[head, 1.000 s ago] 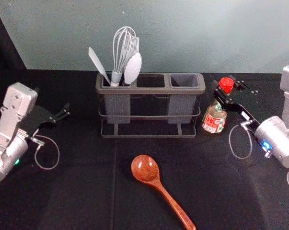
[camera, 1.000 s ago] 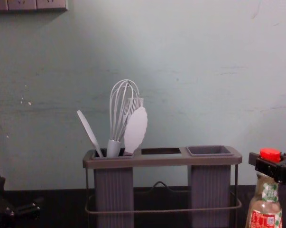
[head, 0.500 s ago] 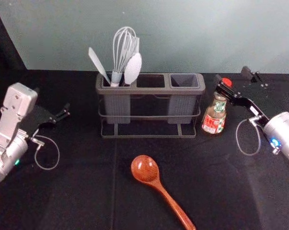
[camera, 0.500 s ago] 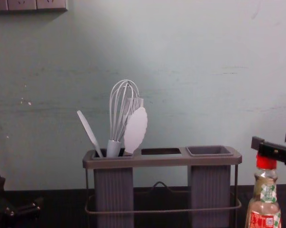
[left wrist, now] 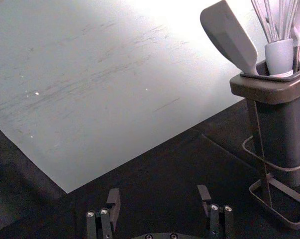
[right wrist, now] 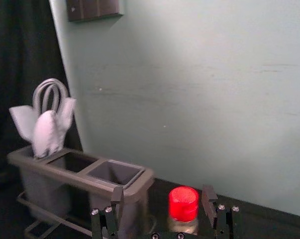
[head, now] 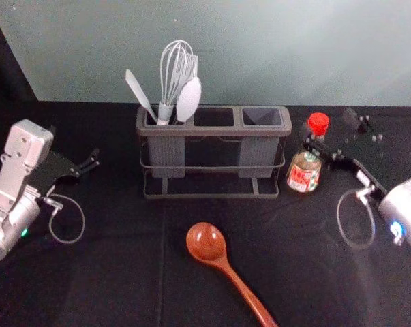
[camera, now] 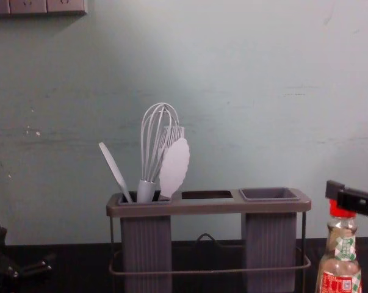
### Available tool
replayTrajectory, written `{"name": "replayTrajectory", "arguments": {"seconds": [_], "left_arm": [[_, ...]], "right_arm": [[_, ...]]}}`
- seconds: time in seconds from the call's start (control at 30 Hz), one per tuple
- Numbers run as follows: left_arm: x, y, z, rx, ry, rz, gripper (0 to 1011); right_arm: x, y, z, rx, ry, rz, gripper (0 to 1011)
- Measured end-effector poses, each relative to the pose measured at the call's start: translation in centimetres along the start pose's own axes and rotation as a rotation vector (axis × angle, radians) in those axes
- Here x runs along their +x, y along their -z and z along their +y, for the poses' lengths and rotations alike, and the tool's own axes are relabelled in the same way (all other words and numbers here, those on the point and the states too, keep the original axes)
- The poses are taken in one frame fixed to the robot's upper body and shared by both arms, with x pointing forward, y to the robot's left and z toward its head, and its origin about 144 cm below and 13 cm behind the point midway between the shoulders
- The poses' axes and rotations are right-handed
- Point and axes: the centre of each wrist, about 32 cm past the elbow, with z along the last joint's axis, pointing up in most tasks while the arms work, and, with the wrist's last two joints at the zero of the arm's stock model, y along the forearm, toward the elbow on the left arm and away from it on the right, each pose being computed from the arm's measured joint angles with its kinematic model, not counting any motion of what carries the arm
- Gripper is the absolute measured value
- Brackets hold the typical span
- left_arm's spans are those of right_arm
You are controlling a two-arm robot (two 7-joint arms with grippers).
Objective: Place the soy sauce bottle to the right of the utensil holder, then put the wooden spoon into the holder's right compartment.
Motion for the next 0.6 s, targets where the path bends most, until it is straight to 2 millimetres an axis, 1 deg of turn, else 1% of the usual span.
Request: {"name": "replayTrajectory", "arguments": {"seconds": [0.2, 0.3, 0.33, 0.37, 0.6], "left_arm": [[0.0, 0.0, 0.0, 0.0, 0.0, 0.0, 1011], [0.0, 0.0, 0.0, 0.0, 0.0, 0.0, 1011], [0.0, 0.0, 0.0, 0.0, 0.0, 0.0, 1011], [0.0, 0.0, 0.0, 0.0, 0.0, 0.0, 1011], [0.0, 0.0, 0.0, 0.0, 0.0, 0.0, 1011]], "right_arm": [[-1.8, -0.3, -1.1, -0.03, -0.024, -0.013, 1003], [-3.2, -0.5, -1.7, -0.056, -0.049, -0.028, 1003], [-3.2, -0.5, -1.7, -0.056, -0.049, -0.028, 1003], [-3.7, -0.6, -1.9, -0.065, -0.057, -0.035, 1003], [-6.0, -0.6, -2.6, -0.117, -0.091, -0.058, 1003]]}}
